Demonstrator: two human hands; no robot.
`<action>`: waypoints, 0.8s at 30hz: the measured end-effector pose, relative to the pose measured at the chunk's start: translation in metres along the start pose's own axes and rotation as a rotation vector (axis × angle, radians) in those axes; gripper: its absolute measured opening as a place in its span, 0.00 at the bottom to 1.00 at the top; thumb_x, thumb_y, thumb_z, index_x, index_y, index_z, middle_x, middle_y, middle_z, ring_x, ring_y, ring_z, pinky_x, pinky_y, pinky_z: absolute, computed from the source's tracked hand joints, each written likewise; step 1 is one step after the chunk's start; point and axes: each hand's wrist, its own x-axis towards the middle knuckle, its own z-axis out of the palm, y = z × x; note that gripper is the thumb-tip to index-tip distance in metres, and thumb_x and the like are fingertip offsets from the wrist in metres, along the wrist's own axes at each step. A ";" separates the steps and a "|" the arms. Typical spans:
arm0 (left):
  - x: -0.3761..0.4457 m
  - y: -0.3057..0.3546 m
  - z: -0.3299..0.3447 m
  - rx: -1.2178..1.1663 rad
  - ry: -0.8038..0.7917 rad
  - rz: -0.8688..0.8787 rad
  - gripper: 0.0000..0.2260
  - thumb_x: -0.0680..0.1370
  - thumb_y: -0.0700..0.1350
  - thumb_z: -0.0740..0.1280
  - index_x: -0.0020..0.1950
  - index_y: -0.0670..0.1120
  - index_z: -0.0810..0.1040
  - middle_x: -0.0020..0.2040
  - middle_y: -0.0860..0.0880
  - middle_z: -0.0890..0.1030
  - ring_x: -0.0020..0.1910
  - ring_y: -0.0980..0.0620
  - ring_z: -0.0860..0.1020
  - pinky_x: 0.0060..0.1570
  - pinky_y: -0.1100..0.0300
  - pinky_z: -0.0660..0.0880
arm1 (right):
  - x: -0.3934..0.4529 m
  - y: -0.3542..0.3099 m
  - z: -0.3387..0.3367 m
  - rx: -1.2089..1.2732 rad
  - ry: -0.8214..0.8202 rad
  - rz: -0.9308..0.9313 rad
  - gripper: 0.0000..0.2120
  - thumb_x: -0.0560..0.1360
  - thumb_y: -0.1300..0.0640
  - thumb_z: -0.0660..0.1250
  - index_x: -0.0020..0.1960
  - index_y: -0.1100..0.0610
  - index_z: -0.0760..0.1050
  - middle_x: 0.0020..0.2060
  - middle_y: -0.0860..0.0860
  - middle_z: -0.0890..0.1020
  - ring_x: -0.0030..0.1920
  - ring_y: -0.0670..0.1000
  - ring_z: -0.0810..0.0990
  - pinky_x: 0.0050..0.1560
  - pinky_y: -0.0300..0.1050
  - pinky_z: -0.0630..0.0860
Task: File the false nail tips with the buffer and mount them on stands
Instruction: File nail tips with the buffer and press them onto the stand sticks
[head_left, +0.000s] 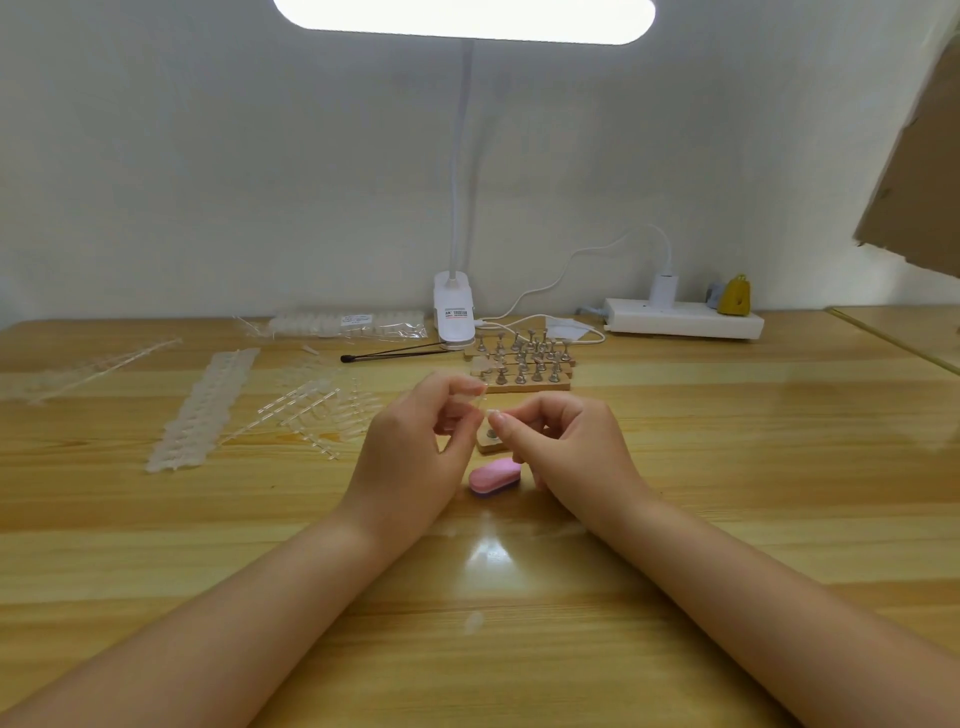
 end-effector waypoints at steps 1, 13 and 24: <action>0.000 0.001 -0.001 0.071 -0.008 0.063 0.10 0.74 0.34 0.71 0.53 0.43 0.80 0.42 0.54 0.80 0.41 0.58 0.78 0.43 0.69 0.74 | -0.001 0.000 0.001 -0.007 -0.003 -0.013 0.06 0.74 0.58 0.71 0.41 0.60 0.82 0.26 0.43 0.80 0.27 0.40 0.76 0.30 0.31 0.70; 0.008 0.000 -0.006 -0.295 -0.242 -0.295 0.08 0.76 0.35 0.68 0.50 0.48 0.80 0.41 0.51 0.82 0.41 0.51 0.79 0.42 0.62 0.75 | 0.005 -0.001 -0.006 0.258 -0.164 0.208 0.06 0.75 0.66 0.67 0.39 0.62 0.77 0.22 0.49 0.71 0.20 0.44 0.68 0.22 0.34 0.64; 0.010 -0.029 -0.011 0.648 -0.258 -0.457 0.21 0.78 0.49 0.63 0.69 0.43 0.68 0.58 0.45 0.75 0.59 0.43 0.71 0.58 0.53 0.68 | 0.012 0.007 -0.014 0.398 -0.111 0.272 0.04 0.72 0.59 0.73 0.40 0.59 0.82 0.27 0.52 0.74 0.23 0.46 0.68 0.21 0.36 0.63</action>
